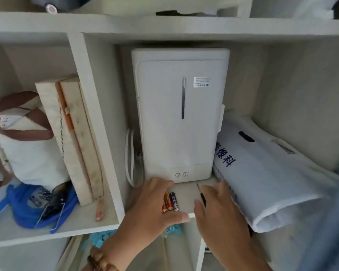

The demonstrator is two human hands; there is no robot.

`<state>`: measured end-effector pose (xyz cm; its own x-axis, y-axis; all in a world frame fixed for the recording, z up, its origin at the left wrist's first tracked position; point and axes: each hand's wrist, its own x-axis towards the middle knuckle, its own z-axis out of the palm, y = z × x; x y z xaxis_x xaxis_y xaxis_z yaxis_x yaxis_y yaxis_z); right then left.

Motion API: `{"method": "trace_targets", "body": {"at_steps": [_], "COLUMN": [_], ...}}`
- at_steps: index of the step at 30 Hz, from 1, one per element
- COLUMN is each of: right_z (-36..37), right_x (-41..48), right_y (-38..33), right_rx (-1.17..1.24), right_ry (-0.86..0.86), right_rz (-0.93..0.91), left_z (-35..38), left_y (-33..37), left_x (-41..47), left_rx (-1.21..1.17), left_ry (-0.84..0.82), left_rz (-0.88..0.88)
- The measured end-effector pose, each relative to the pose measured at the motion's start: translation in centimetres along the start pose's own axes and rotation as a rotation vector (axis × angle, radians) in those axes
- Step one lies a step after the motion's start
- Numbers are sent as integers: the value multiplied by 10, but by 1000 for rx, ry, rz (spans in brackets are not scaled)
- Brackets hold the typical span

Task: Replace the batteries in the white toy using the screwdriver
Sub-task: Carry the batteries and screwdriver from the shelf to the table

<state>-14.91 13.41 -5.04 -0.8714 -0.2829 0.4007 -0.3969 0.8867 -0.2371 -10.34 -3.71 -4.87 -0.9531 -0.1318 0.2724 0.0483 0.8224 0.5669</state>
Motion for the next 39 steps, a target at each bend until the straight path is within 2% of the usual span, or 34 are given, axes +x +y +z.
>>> {"method": "trace_targets", "body": {"at_steps": [5, 9, 15, 26, 32, 39], "right_z": [11, 16, 24, 31, 28, 8], "right_x": [3, 7, 12, 12, 5, 1], "right_y": [5, 8, 9, 18, 18, 11], "right_rx": [28, 39, 64, 263, 349, 489], "right_ry": [28, 79, 78, 130, 165, 174], "right_rz": [26, 13, 26, -10, 6, -19], "left_z": [3, 8, 10, 8, 7, -6], "left_y": [-7, -10, -13, -7, -6, 7], "left_x": [11, 17, 19, 11, 6, -2], "left_rx": [79, 31, 48, 204, 177, 49], "left_ry": [-26, -33, 8, 115, 130, 145], "left_rz": [96, 147, 200, 329, 338, 250]}}
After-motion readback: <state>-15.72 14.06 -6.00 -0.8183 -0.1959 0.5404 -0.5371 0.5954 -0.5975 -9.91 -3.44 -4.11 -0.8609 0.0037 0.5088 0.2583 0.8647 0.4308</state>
